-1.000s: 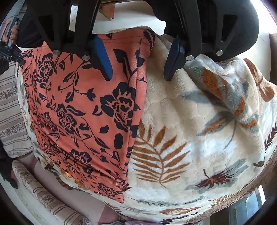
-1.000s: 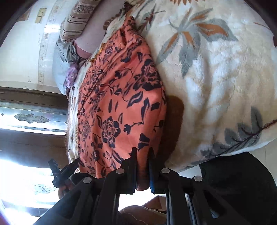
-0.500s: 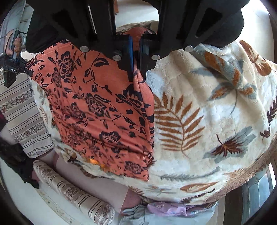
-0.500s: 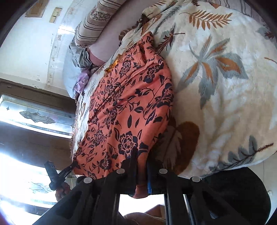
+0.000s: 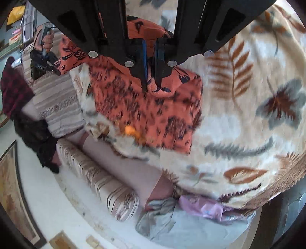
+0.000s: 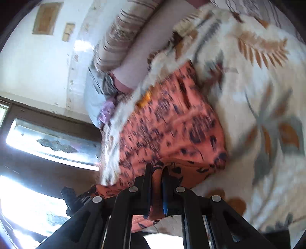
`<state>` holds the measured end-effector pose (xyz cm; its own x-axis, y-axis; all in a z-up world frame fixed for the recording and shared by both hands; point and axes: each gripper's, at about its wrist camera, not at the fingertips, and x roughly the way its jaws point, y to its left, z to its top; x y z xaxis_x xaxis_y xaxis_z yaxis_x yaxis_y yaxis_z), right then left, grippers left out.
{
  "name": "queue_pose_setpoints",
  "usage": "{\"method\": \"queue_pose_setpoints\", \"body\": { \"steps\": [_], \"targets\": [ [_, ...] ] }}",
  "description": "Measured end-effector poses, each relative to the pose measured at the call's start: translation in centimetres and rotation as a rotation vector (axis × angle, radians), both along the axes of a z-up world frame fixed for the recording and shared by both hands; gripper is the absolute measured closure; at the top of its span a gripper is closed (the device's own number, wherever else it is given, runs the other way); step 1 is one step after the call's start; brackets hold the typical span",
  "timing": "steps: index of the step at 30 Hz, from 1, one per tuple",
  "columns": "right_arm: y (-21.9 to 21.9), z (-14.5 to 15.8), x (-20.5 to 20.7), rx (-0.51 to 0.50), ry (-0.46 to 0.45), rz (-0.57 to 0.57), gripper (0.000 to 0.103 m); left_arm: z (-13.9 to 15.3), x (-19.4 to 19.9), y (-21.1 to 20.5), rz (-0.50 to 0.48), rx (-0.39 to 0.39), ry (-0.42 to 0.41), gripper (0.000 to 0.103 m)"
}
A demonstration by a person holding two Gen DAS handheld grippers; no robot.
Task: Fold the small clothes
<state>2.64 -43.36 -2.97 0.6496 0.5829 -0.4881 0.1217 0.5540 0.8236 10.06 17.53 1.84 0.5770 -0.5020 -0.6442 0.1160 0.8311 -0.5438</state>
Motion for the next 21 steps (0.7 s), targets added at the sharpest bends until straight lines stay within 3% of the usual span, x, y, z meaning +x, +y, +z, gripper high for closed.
{"method": "queue_pose_setpoints", "body": {
  "steps": [3, 4, 5, 6, 7, 9, 12, 16, 19, 21],
  "targets": [
    [-2.5, 0.1, 6.6, 0.025, -0.042, -0.097, 0.093, -0.9, 7.7, -0.8, 0.043, 0.064, -0.024, 0.092],
    [-2.9, -1.2, 9.1, 0.031, -0.045, -0.100, 0.080, -2.6, 10.2, -1.3, 0.048, 0.118, -0.001, 0.089],
    [-3.0, -3.0, 11.4, 0.018, -0.023, -0.088, 0.064, -4.9, 12.6, -2.1, 0.051, 0.193, 0.040, 0.062],
    [-3.1, -5.3, 13.2, -0.012, 0.043, -0.102, 0.012, -7.4, 14.3, -2.1, 0.066, 0.256, 0.095, 0.030],
    [-3.2, -7.5, 14.3, -0.060, 0.122, -0.140, 0.000, -10.2, 16.1, -2.2, 0.079, 0.302, 0.151, 0.027],
    [-3.2, -10.6, 14.4, -0.065, 0.183, -0.146, 0.004, -13.6, 16.8, -1.0, 0.092, 0.300, 0.261, 0.027],
    [-2.8, -10.9, 12.4, -0.097, 0.146, -0.130, 0.006, -11.3, 14.5, 2.1, 0.176, 0.137, 0.164, 0.027],
    [-1.3, -9.4, 12.2, -0.264, 0.121, -0.008, 0.006, -7.9, 10.2, 4.9, 0.251, 0.105, 0.031, 0.016],
    [0.6, -10.2, 13.5, -0.324, 0.145, 0.084, 0.006, -10.8, 9.8, 2.1, 0.102, 0.109, 0.135, 0.015],
    [2.7, -11.2, 14.5, -0.424, 0.186, 0.139, 0.007, -14.2, 10.0, -1.2, 0.010, 0.186, 0.233, 0.015]
  ]
}}
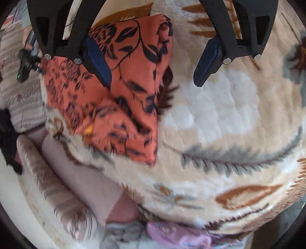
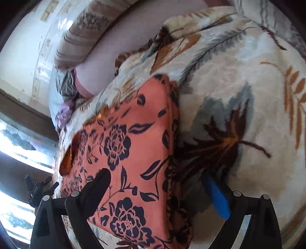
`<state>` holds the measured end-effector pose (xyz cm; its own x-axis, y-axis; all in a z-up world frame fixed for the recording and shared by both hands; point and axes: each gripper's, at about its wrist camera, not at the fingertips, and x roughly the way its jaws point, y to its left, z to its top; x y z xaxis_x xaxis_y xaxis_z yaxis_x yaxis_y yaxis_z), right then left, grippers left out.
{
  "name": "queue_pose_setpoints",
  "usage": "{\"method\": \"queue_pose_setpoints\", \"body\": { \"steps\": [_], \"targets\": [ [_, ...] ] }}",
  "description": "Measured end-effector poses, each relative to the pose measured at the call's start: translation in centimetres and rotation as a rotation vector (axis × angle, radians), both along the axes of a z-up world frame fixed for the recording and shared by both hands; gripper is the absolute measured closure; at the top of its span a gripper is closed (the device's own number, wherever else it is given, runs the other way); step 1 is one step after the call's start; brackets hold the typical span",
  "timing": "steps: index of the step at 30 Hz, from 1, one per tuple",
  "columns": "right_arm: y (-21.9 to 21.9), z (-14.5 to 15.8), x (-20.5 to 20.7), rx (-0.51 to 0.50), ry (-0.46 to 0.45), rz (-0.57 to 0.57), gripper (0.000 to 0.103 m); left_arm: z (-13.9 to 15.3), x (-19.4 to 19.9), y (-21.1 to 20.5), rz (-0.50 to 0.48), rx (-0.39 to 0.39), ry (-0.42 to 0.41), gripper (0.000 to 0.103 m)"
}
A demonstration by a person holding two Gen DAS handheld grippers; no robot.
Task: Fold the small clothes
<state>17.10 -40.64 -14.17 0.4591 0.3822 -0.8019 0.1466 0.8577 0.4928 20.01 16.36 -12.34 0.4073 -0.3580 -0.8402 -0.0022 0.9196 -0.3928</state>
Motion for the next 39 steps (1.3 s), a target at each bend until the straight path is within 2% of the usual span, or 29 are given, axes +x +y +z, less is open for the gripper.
{"method": "queue_pose_setpoints", "body": {
  "steps": [1, 2, 3, 4, 5, 6, 8, 10, 12, 13, 14, 16, 17, 18, 19, 20, 21, 22, 23, 25, 27, 30, 33, 34, 35, 36, 37, 38, 39],
  "targets": [
    [1.2, 0.2, 0.1, -0.060, -0.001, 0.024, 0.017, -0.5, -0.5, -1.6, -0.016, 0.100, -0.048, 0.015],
    [2.2, 0.5, 0.3, -0.074, 0.015, 0.057, 0.031, -0.2, -0.8, -3.1, -0.044, 0.196, -0.111, 0.015],
    [2.8, 0.7, 0.3, -0.066, 0.046, 0.072, 0.073, 0.0, -0.7, -4.4, -0.088, 0.234, -0.122, 0.040],
    [3.4, 1.4, 0.2, -0.103, 0.051, 0.080, 0.078, 0.3, -0.2, -5.3, -0.133, 0.211, -0.107, 0.063],
    [4.0, 2.3, 0.0, -0.142, 0.054, 0.095, 0.082, 0.9, 0.4, -5.6, -0.116, 0.212, -0.077, 0.077],
    [4.2, 3.4, -0.3, -0.148, 0.046, 0.089, 0.084, 1.9, 0.8, -5.6, -0.091, 0.204, -0.064, 0.082],
    [3.9, 6.7, -1.7, -0.126, -0.011, 0.059, 0.087, 5.2, 0.2, -5.2, -0.072, 0.158, -0.120, 0.084],
    [3.9, 10.1, -3.9, -0.120, -0.060, 0.056, 0.089, 8.9, -1.9, -4.9, -0.085, 0.124, -0.192, 0.085],
    [4.0, 12.9, -6.7, -0.128, -0.093, 0.071, 0.092, 11.6, -5.0, -4.5, -0.101, 0.125, -0.242, 0.085],
    [3.8, 13.9, -8.6, -0.127, -0.106, 0.070, 0.097, 12.5, -6.8, -4.1, -0.110, 0.120, -0.255, 0.085],
    [3.4, 14.6, -10.6, -0.111, -0.116, 0.059, 0.097, 12.8, -8.6, -3.7, -0.117, 0.110, -0.255, 0.084],
    [2.3, 14.4, -14.7, -0.075, -0.113, 0.009, 0.096, 11.3, -11.6, -3.1, -0.136, 0.114, -0.228, 0.078],
    [1.8, 13.3, -16.4, -0.067, -0.103, -0.024, 0.095, 9.5, -12.6, -2.9, -0.145, 0.121, -0.208, 0.062],
    [1.4, 11.6, -17.8, -0.046, -0.088, -0.038, 0.091, 7.1, -13.3, -2.5, -0.146, 0.138, -0.173, 0.028],
    [0.8, 9.3, -18.8, -0.004, -0.043, -0.043, 0.068, 4.2, -13.6, -1.9, -0.129, 0.188, -0.102, 0.017],
    [0.1, 6.6, -19.9, 0.038, 0.039, -0.068, 0.051, 1.3, -13.8, -1.2, -0.101, 0.231, -0.013, 0.019],
    [-0.6, 4.7, -21.1, 0.063, 0.101, -0.110, 0.028, -0.3, -14.2, -0.1, -0.075, 0.209, 0.025, 0.021],
    [-0.9, 3.4, -22.1, 0.087, 0.120, -0.133, 0.028, 0.4, -15.1, 0.8, -0.044, 0.157, -0.053, 0.021],
    [-0.9, 3.0, -22.7, 0.104, 0.108, -0.130, 0.028, 1.5, -15.5, 1.3, -0.002, 0.140, -0.085, 0.021],
    [-0.6, 3.4, -22.9, 0.122, 0.056, -0.113, 0.028, 3.4, -15.5, 2.1, 0.049, 0.097, -0.115, 0.020],
    [-0.2, 4.5, -21.6, 0.144, 0.002, -0.096, 0.028, 4.6, -15.0, 2.2, 0.053, 0.078, -0.143, 0.020],
    [0.6, 4.8, -18.9, 0.141, -0.045, -0.069, 0.028, 4.2, -13.6, 1.3, 0.028, 0.110, -0.124, 0.020],
    [2.1, 2.3, -15.7, 0.128, 0.035, -0.021, 0.028, 0.3, -12.5, 0.0, -0.009, 0.160, 0.010, 0.020],
    [3.2, 1.0, -14.7, 0.118, 0.075, 0.003, 0.027, -0.2, -13.0, -0.4, -0.013, 0.189, -0.025, 0.020],
    [3.8, 0.6, -14.5, 0.080, 0.069, 0.022, 0.026, 0.0, -13.4, -0.9, -0.027, 0.221, -0.066, 0.020],
    [4.5, 0.9, -14.3, 0.038, 0.050, 0.055, 0.027, -0.1, -13.4, -1.2, -0.043, 0.243, -0.063, 0.025],
    [5.0, 1.1, -14.3, 0.006, 0.057, 0.081, 0.036, 0.1, -13.4, -1.3, -0.049, 0.246, -0.065, 0.033],
    [5.4, 1.4, -14.2, -0.008, 0.067, 0.104, 0.051, 0.3, -13.3, -1.2, -0.060, 0.226, -0.064, 0.055],
    [5.5, 1.6, -14.1, -0.018, 0.076, 0.122, 0.084, 0.6, -13.0, -1.1, -0.078, 0.190, -0.052, 0.075]
  ]
}}
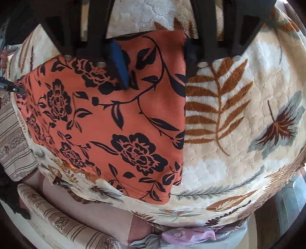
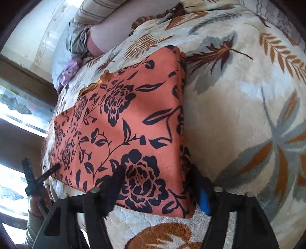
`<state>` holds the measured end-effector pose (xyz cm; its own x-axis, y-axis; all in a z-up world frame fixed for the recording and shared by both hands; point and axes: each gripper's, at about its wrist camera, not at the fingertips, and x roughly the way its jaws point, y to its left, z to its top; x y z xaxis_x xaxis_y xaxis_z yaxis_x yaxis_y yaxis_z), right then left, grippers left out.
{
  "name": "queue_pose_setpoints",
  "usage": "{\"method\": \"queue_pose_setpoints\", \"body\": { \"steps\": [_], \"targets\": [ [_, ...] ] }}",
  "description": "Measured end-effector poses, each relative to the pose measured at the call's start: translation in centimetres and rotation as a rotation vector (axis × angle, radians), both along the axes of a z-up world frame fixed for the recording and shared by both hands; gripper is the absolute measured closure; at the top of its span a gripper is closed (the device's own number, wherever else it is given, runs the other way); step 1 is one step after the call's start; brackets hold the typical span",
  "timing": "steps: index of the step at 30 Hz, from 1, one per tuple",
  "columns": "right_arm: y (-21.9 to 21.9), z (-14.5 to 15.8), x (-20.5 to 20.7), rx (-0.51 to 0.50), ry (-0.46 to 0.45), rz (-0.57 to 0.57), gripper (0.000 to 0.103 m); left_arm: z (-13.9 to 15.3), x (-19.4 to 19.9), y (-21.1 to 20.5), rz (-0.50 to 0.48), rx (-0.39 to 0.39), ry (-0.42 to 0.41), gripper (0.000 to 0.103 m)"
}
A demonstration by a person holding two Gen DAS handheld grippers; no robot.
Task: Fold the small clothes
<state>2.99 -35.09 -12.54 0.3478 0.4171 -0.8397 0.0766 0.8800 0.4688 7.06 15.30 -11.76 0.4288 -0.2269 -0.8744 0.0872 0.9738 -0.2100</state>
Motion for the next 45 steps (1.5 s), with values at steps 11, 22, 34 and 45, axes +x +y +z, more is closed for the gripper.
{"method": "queue_pose_setpoints", "body": {
  "steps": [11, 22, 34, 45],
  "targets": [
    [1.7, 8.8, -2.3, -0.063, -0.129, 0.042, 0.089, 8.0, -3.6, 0.2, -0.019, -0.043, -0.165, 0.088],
    [-5.3, 3.5, -3.5, 0.083, -0.100, -0.182, 0.032, 5.3, -1.7, 5.0, 0.104, -0.022, -0.101, 0.030],
    [-4.0, 0.9, 7.7, -0.048, -0.060, -0.194, 0.034, 1.3, 9.9, 2.3, 0.043, 0.012, -0.041, 0.030],
    [0.8, 6.0, 8.4, -0.366, -0.188, -0.058, 0.092, 5.8, 8.0, 1.6, 0.022, 0.036, -0.233, 0.095]
  ]
}}
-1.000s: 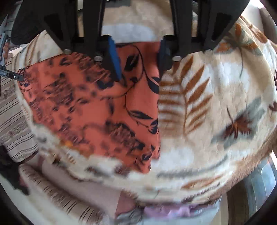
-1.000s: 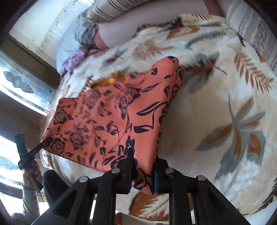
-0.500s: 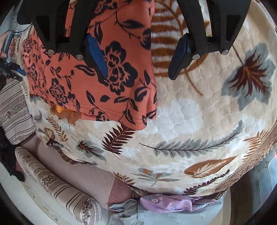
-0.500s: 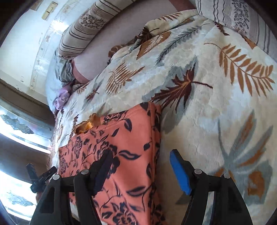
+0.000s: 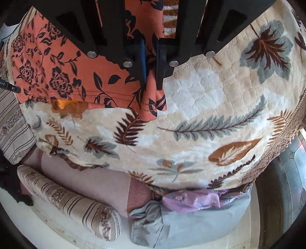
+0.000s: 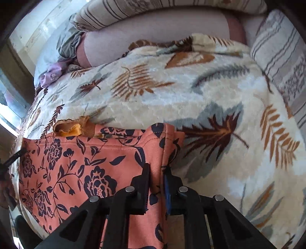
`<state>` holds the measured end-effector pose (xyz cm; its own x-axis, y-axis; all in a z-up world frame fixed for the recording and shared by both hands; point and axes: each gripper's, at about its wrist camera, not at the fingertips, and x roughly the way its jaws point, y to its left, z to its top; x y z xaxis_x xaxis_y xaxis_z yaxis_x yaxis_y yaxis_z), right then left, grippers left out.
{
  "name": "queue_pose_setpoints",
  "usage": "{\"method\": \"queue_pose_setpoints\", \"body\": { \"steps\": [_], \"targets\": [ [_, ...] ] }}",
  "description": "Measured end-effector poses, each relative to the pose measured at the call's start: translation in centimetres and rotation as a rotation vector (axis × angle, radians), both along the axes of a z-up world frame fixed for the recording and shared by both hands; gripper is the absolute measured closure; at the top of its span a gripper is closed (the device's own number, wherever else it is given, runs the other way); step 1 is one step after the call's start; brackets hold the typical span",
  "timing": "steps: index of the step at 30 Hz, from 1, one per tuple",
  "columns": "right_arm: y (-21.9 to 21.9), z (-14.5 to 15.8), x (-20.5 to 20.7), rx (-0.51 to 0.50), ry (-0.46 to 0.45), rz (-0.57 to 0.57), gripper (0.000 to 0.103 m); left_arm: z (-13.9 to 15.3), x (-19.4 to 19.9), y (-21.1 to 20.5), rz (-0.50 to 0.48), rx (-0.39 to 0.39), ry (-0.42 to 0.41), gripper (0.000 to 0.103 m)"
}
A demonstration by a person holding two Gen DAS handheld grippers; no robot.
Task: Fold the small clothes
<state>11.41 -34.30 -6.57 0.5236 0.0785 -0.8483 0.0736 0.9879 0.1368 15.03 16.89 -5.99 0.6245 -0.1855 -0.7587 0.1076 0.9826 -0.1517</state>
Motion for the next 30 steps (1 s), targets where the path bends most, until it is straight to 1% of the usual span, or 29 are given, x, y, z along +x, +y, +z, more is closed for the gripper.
{"method": "queue_pose_setpoints", "body": {
  "steps": [2, 3, 4, 5, 6, 7, 8, 9, 10, 11, 12, 13, 14, 15, 16, 18, 19, 20, 21, 22, 23, 24, 27, 28, 29, 30],
  "targets": [
    [-0.4, 1.4, 0.0, -0.065, -0.066, -0.043, 0.093, 0.0, -0.1, 0.0, 0.004, 0.003, -0.021, 0.094],
    [-0.9, 1.3, 0.5, -0.083, -0.077, -0.066, 0.093, -0.9, 0.3, -0.1, 0.010, 0.029, -0.010, 0.094],
    [-1.6, 0.5, 1.2, -0.061, -0.066, -0.083, 0.093, -2.5, 1.1, -0.2, 0.020, 0.061, 0.024, 0.093],
    [-2.3, -0.9, 2.0, 0.006, -0.033, -0.091, 0.092, -4.4, 1.9, -0.2, 0.033, 0.077, 0.087, 0.092],
    [-3.3, -2.5, 2.5, 0.083, 0.015, -0.113, 0.092, -5.9, 2.4, 0.1, 0.043, 0.066, 0.136, 0.090],
    [-4.0, -3.5, 2.5, 0.141, 0.049, -0.151, 0.091, -6.1, 2.3, 0.5, 0.054, 0.038, 0.111, 0.089],
    [-4.5, -4.0, 2.2, 0.206, 0.048, -0.178, 0.089, -5.6, 2.0, 0.7, 0.058, 0.018, 0.099, 0.089],
    [-5.0, -3.9, 1.6, 0.266, 0.025, -0.188, 0.084, -5.2, 1.8, 0.9, 0.060, 0.003, 0.097, 0.082],
    [-5.3, -3.6, 1.0, 0.306, -0.003, -0.183, 0.064, -4.8, 1.7, 1.2, 0.056, -0.005, 0.094, 0.076],
    [-5.5, -3.1, 0.5, 0.314, -0.021, -0.185, 0.046, -4.4, 1.6, 1.4, 0.055, 0.003, 0.090, 0.063],
    [-5.8, -2.5, 0.0, 0.310, -0.051, -0.199, 0.014, -4.0, 1.5, 1.6, 0.060, 0.010, 0.080, 0.054],
    [-6.0, -1.8, -0.5, 0.311, -0.094, -0.210, 0.013, -3.5, 1.2, 1.8, 0.068, 0.002, 0.062, 0.053],
    [-6.0, -1.3, -0.6, 0.319, -0.109, -0.202, 0.013, -3.1, 1.0, 2.1, 0.075, -0.018, 0.042, 0.053],
    [-5.9, -1.3, -0.4, 0.323, -0.092, -0.186, 0.013, -2.9, 1.0, 2.2, 0.081, -0.037, 0.032, 0.053],
    [-5.5, -1.5, 0.0, 0.315, -0.062, -0.164, 0.014, -2.8, 1.0, 2.2, 0.082, -0.046, 0.036, 0.052],
    [-4.2, -2.5, 1.0, 0.244, -0.008, -0.120, 0.015, -3.2, 1.4, 1.6, 0.069, -0.041, 0.059, 0.052],
    [-3.5, -3.1, 1.5, 0.205, 0.018, -0.096, 0.021, -3.6, 1.6, 1.2, 0.060, -0.032, 0.072, 0.052],
    [-2.9, -3.9, 1.9, 0.179, 0.044, -0.073, 0.033, -4.0, 1.9, 0.7, 0.048, -0.017, 0.092, 0.052],
    [-2.2, -4.5, 2.3, 0.131, 0.083, -0.065, 0.076, -4.6, 2.2, 0.3, 0.036, 0.002, 0.120, 0.055],
    [-1.7, -4.5, 2.4, 0.078, 0.084, -0.058, 0.085, -4.8, 2.4, 0.0, 0.026, 0.012, 0.135, 0.067],
    [-0.9, -3.9, 2.4, 0.028, 0.071, -0.039, 0.089, -4.7, 2.3, -0.1, 0.030, 0.033, 0.131, 0.096],
    [-0.2, -3.2, 2.2, -0.031, 0.053, -0.019, 0.096, -4.2, 2.0, -0.2, 0.031, 0.044, 0.105, 0.095],
    [1.1, -0.5, 1.6, -0.173, -0.039, 0.013, 0.096, -2.2, 0.8, 0.0, 0.026, 0.042, 0.019, 0.095],
    [1.0, 0.1, 1.7, -0.190, -0.061, 0.008, 0.096, -2.0, 0.7, 0.1, 0.029, 0.046, 0.007, 0.095],
    [0.7, 0.1, 2.1, -0.194, -0.068, -0.005, 0.096, -2.4, 0.9, 0.1, 0.031, 0.050, 0.014, 0.095],
    [0.3, -0.4, 2.6, -0.184, -0.066, -0.022, 0.096, -3.3, 1.5, 0.0, 0.035, 0.066, 0.045, 0.095]
  ]
}}
